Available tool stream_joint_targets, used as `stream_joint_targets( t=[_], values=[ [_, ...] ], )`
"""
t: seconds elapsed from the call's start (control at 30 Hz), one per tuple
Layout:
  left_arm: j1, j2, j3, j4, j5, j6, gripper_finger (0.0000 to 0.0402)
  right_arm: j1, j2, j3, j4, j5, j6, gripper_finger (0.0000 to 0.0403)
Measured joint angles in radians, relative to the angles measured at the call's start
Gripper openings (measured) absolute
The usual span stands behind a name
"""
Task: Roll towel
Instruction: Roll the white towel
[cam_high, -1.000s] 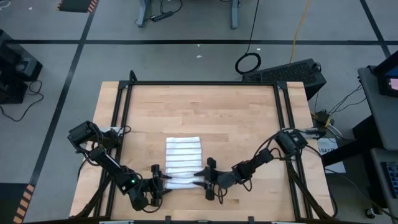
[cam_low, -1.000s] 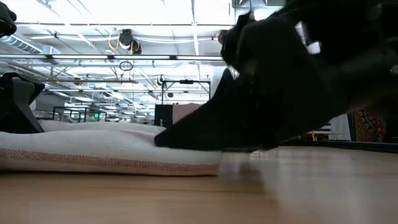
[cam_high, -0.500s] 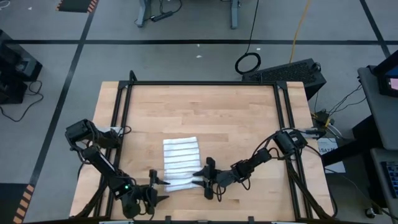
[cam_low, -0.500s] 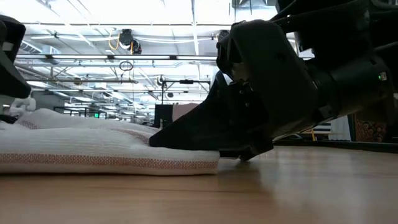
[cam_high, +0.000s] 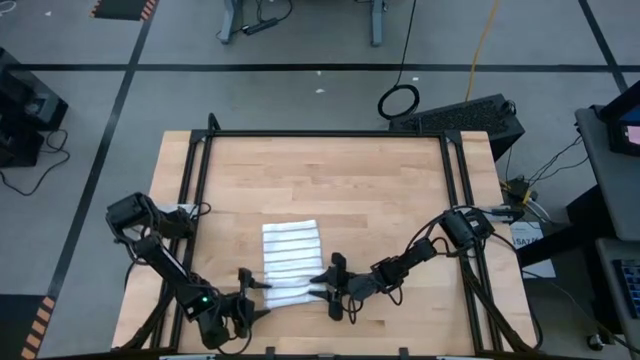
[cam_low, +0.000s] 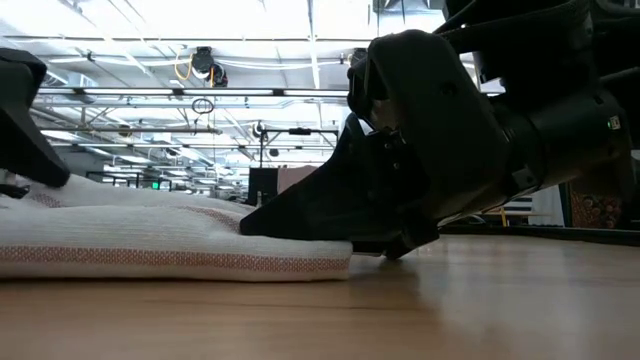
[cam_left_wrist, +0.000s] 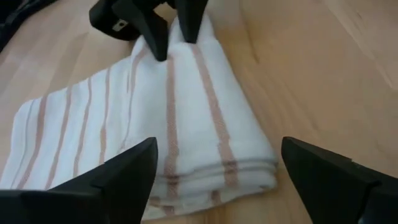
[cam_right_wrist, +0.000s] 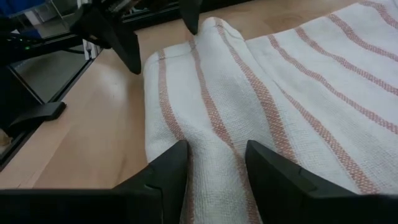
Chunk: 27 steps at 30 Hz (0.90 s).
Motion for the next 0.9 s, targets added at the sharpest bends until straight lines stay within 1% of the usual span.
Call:
stream_joint_targets(
  t=[0.27,0.43,0.5,0.57,0.67,0.9],
  values=[
    [0.028,0.062,0.001,-0.002,0.015,-0.043,0.035,0.0,0.001,-0.001,0.003,-0.002,0.008,0.0156],
    [0.037,0.076,0.003,-0.016,0.025,-0.139,0.0349,0.0,0.001,-0.001,0.005,-0.017,0.015,0.0156],
    [0.04,0.076,0.003,-0.025,0.042,-0.161,0.034,0.0,-0.002,-0.001,0.005,-0.021,0.014,0.0156],
    [0.042,0.076,-0.004,-0.025,0.064,-0.165,0.0323,0.0,-0.01,-0.002,-0.001,-0.027,0.009,0.0156],
    [0.042,0.076,-0.017,-0.024,0.091,-0.179,0.0285,0.0,-0.033,-0.003,-0.019,-0.036,-0.008,0.0156],
    [0.043,0.077,-0.026,-0.035,0.095,-0.169,0.0178,0.002,-0.134,-0.005,-0.142,-0.04,-0.053,0.0156]
  ],
)
